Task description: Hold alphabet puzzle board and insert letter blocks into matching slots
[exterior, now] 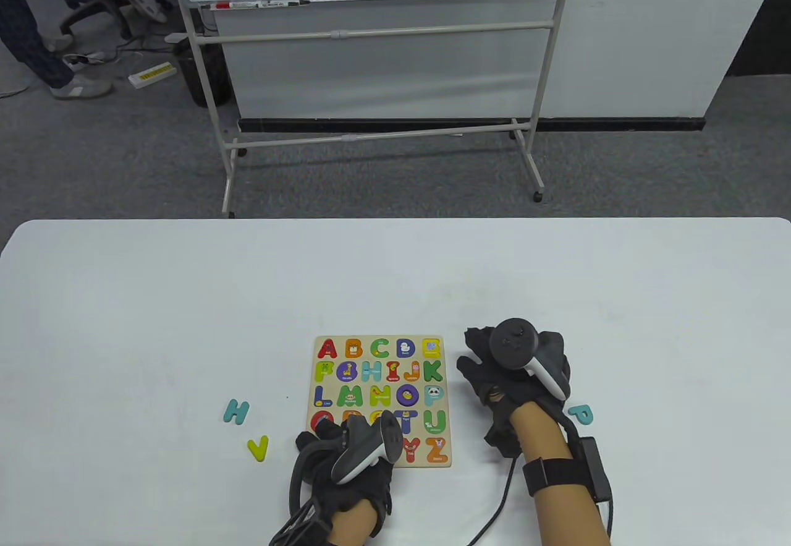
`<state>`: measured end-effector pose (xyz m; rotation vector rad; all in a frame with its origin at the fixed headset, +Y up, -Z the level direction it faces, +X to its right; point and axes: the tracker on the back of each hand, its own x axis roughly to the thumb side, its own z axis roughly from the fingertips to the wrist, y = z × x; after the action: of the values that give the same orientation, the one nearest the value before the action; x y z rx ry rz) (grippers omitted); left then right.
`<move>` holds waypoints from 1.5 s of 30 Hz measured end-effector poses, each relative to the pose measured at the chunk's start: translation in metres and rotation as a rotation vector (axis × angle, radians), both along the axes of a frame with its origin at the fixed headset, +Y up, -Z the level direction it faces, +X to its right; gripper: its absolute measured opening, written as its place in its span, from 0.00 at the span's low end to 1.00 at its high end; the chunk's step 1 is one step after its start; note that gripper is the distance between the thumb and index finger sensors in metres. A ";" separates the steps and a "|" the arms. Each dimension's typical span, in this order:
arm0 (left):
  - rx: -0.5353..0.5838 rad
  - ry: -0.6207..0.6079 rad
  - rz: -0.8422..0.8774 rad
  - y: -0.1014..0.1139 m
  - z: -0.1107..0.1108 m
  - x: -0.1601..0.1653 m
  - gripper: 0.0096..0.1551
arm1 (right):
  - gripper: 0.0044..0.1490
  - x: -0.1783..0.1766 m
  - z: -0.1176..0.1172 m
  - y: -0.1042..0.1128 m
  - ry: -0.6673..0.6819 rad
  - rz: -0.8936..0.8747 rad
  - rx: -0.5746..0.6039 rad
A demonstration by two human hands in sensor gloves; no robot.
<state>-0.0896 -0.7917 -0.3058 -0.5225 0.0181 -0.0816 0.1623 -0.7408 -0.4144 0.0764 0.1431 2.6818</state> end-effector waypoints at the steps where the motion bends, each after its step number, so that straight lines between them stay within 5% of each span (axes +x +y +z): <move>1: 0.000 0.000 -0.001 0.000 0.000 0.000 0.51 | 0.44 0.005 0.003 0.002 -0.010 0.037 -0.010; 8: 0.001 -0.003 0.000 0.000 0.000 0.000 0.51 | 0.43 0.030 0.024 0.006 -0.035 0.337 -0.065; 22: 0.000 -0.003 -0.007 0.000 0.001 0.000 0.51 | 0.45 0.052 0.048 -0.015 0.025 0.516 -0.187; 45: 0.001 -0.003 -0.007 0.000 0.001 0.000 0.51 | 0.41 0.058 0.051 -0.027 0.130 0.504 0.008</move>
<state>-0.0893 -0.7917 -0.3046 -0.5215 0.0175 -0.0894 0.2199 -0.7680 -0.3635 0.2473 0.2164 3.1806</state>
